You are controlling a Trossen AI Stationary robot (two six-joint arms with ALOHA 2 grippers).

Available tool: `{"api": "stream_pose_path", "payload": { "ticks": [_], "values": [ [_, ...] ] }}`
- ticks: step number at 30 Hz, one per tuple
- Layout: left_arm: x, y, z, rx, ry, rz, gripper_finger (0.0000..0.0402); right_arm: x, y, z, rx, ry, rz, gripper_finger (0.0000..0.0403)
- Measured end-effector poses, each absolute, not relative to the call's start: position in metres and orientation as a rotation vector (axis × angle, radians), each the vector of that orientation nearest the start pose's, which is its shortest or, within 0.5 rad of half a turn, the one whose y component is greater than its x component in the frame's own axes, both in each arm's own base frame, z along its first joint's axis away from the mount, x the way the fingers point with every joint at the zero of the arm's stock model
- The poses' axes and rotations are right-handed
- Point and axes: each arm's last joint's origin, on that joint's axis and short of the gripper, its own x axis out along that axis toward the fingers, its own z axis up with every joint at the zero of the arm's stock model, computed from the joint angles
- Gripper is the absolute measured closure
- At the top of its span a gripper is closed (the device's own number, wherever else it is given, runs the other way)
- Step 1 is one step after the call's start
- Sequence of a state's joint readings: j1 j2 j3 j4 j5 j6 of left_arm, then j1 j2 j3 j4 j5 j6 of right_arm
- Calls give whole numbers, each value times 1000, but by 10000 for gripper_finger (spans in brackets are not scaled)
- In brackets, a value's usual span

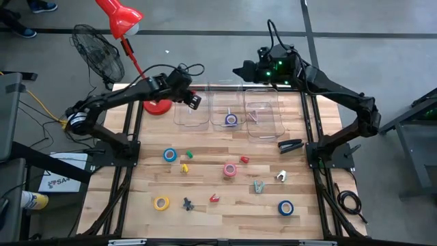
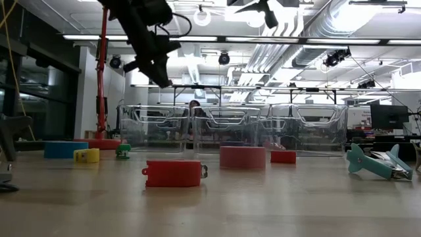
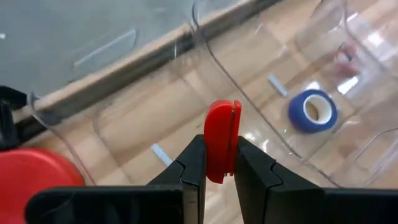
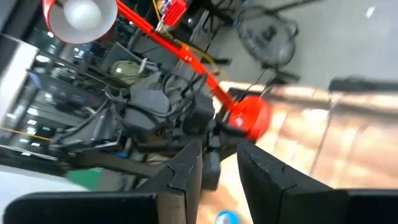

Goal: Pick and place Stapler, Stapler remover, tape
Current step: Put the top right red stapler into the left transparent bin

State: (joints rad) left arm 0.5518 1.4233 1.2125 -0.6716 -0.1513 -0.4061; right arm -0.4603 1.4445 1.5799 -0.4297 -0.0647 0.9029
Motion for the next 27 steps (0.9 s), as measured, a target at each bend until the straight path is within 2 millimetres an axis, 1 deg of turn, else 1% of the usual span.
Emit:
{"api": "stream_pose_path", "payload": {
  "ticks": [11,18,20,24,27],
  "values": [
    [271,172,247,-581,955,777,352,280,-142,430,709,85,-656,308],
    [278,175,227,-619,1024,762,349,279,-142,429,534,157,-635,308],
    [279,175,223,-635,1039,772,326,279,-141,426,471,208,-629,308],
    [279,176,222,-642,1043,770,262,276,-140,419,314,340,-606,308],
    [279,176,222,-645,1043,771,236,276,-139,418,225,388,-588,309]
  ]
}}
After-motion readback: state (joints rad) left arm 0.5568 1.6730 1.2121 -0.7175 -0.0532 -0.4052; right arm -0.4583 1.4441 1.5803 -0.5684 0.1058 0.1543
